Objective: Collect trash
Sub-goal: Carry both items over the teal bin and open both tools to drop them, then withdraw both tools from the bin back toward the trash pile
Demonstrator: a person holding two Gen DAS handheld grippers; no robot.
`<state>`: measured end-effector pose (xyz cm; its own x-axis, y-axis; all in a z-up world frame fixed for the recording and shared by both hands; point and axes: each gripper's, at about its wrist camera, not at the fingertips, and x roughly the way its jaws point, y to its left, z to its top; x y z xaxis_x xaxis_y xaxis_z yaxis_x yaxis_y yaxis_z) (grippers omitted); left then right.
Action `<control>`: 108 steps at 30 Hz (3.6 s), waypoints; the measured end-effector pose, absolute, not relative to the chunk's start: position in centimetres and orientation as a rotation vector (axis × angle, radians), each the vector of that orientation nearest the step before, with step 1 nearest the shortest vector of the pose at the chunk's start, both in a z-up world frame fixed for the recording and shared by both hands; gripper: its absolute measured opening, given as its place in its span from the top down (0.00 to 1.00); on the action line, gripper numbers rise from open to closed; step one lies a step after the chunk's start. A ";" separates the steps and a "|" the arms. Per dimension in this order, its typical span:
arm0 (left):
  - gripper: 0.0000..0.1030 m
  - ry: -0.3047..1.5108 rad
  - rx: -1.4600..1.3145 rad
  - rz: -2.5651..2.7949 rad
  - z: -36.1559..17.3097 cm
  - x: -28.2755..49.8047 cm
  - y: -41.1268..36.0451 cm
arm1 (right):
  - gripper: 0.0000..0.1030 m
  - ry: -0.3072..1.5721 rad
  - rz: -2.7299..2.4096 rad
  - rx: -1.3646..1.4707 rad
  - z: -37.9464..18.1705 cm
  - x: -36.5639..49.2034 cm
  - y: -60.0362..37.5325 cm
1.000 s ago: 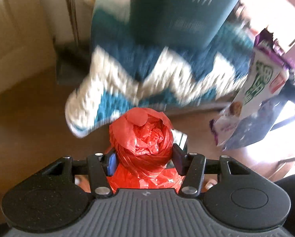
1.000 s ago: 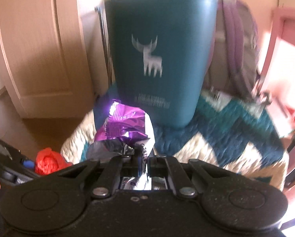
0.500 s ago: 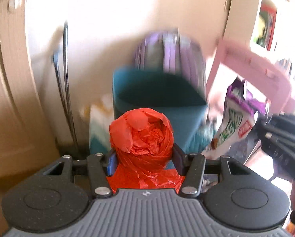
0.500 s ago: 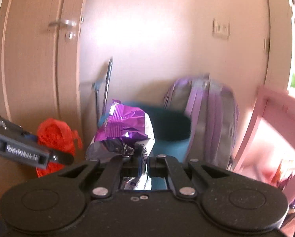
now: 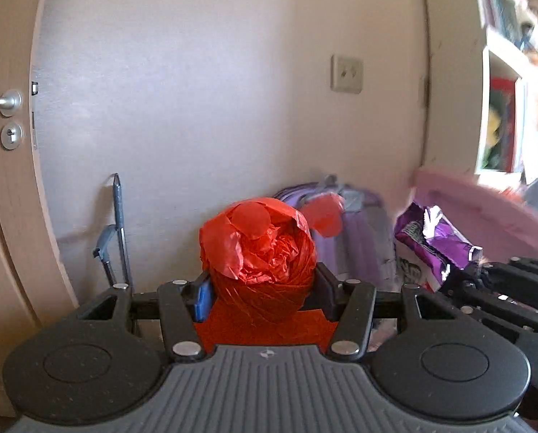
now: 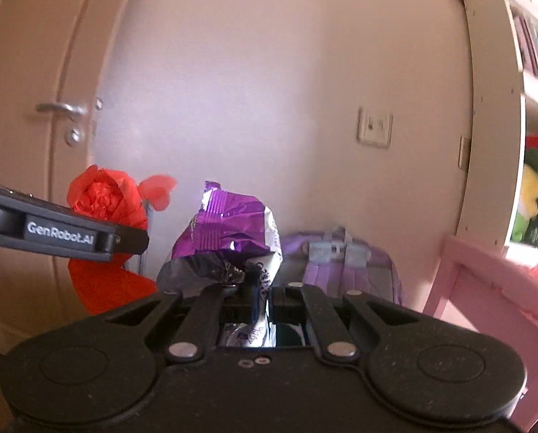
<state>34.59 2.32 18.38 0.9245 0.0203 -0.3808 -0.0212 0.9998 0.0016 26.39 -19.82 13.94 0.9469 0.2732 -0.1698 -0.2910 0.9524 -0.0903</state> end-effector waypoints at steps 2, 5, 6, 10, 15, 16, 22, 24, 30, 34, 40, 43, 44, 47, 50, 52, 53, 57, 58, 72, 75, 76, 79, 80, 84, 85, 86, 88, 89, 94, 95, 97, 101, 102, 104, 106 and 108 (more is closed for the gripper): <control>0.47 0.427 -0.006 0.027 16.6 36.5 2.2 | 0.97 0.196 0.283 -0.109 12.4 28.1 -19.8; 0.47 0.470 0.000 0.040 14.6 38.8 2.1 | 0.97 0.248 0.265 -0.115 9.9 30.4 -19.6; 0.47 0.487 0.003 0.041 13.9 39.5 2.1 | 0.97 0.269 0.268 -0.118 9.2 30.9 -19.5; 0.46 0.579 0.010 0.037 11.2 41.9 1.8 | 0.94 0.356 0.276 -0.155 7.0 32.6 -18.6; 0.46 0.700 0.057 0.035 8.3 43.9 1.0 | 0.91 0.459 0.270 -0.198 5.4 34.0 -17.9; 0.46 0.726 0.053 0.036 7.8 44.3 1.0 | 0.91 0.479 0.278 -0.208 5.2 34.1 -17.7; 0.37 0.834 0.041 0.027 6.1 45.5 1.0 | 0.78 0.570 0.303 -0.271 4.3 34.3 -16.7; 0.25 0.832 0.038 0.022 6.3 45.3 1.1 | 0.69 0.580 0.307 -0.278 4.3 34.2 -16.6; 0.25 0.835 0.050 0.018 6.7 44.8 1.0 | 0.53 0.581 0.316 -0.289 4.8 33.8 -16.7; 0.25 0.818 0.028 0.016 7.7 43.6 1.1 | 0.48 0.561 0.317 -0.276 5.9 32.4 -17.4; 0.25 0.776 0.012 0.010 9.6 40.2 1.0 | 0.43 0.533 0.315 -0.253 7.9 29.6 -18.7; 0.25 0.744 0.024 0.006 10.6 38.3 0.8 | 0.42 0.519 0.308 -0.238 8.8 28.0 -19.3; 0.22 0.732 0.026 0.005 10.8 37.6 0.7 | 0.42 0.516 0.308 -0.229 9.0 27.5 -19.4; 0.21 0.714 0.011 -0.003 11.5 35.7 0.6 | 0.42 0.512 0.318 -0.208 9.6 26.2 -19.7; 0.21 0.709 -0.005 -0.016 12.0 33.9 0.5 | 0.42 0.502 0.320 -0.207 10.0 24.6 -19.8; 0.21 0.700 -0.009 -0.019 12.3 32.7 0.5 | 0.42 0.501 0.329 -0.202 10.2 23.6 -19.8; 0.21 0.698 -0.010 -0.023 12.3 32.1 0.5 | 0.42 0.500 0.329 -0.202 10.2 23.2 -19.8; 0.19 0.675 -0.029 -0.017 12.7 29.6 1.0 | 0.42 0.495 0.343 -0.200 10.7 21.6 -19.8; 0.17 0.668 -0.037 -0.015 12.8 28.9 1.2 | 0.41 0.492 0.345 -0.197 10.8 21.2 -19.8; 0.02 0.638 -0.150 -0.027 10.8 19.4 4.9 | 0.41 0.513 0.407 -0.128 8.8 13.0 -19.5; 0.01 0.637 -0.149 -0.020 9.7 17.6 5.6 | 0.41 0.531 0.414 -0.117 7.6 11.8 -19.1; 0.01 0.641 -0.147 -0.028 9.3 17.1 5.7 | 0.41 0.537 0.421 -0.114 7.2 11.4 -19.0; 0.01 0.652 -0.134 -0.024 7.7 16.0 6.1 | 0.40 0.553 0.427 -0.118 5.9 10.7 -18.6; 0.01 0.664 -0.128 -0.026 7.0 15.8 6.2 | 0.40 0.562 0.431 -0.120 5.3 10.7 -18.5; 0.01 0.714 -0.100 -0.014 3.4 15.3 6.2 | 0.40 0.615 0.438 -0.116 2.5 11.4 -18.3; 0.01 0.722 -0.094 -0.018 2.3 15.3 6.1 | 0.40 0.629 0.438 -0.118 1.6 11.8 -18.2; 0.01 0.732 -0.090 -0.019 1.1 15.5 5.9 | 0.40 0.642 0.440 -0.121 0.8 12.1 -18.1; 0.01 0.765 -0.081 -0.015 -1.3 16.0 5.5 | 0.40 0.678 0.447 -0.123 -1.3 13.1 -17.9; 0.01 0.787 -0.077 -0.006 -2.7 16.4 5.3 | 0.40 0.700 0.453 -0.117 -2.6 13.7 -17.8; 0.01 0.886 -0.042 0.021 -10.2 17.6 4.3 | 0.40 0.824 0.477 -0.118 -9.3 16.7 -17.4; 0.01 0.915 -0.042 0.017 -11.7 17.9 4.2 | 0.40 0.852 0.480 -0.119 -10.7 17.4 -17.2; 0.01 0.984 -0.048 0.007 -15.0 18.5 4.1 | 0.40 0.907 0.483 -0.104 -13.6 18.3 -17.1; 0.01 1.125 0.006 -0.060 -21.5 19.4 3.7 | 0.40 1.037 0.475 -0.068 -20.0 20.5 -16.9; 0.01 1.152 0.047 -0.087 -22.9 19.7 3.4 | 0.40 1.060 0.473 -0.068 -21.2 20.9 -16.8; 0.01 1.190 0.141 -0.161 -25.5 20.0 2.8 | 0.40 1.113 0.460 -0.065 -24.2 21.9 -16.7; 0.01 1.231 0.220 -0.257 -27.6 20.3 2.1 | 0.40 1.158 0.451 -0.054 -26.8 22.9 -16.5; 0.01 1.252 0.296 -0.361 -29.6 20.5 1.2 | 0.40 1.203 0.453 -0.031 -29.6 23.7 -16.2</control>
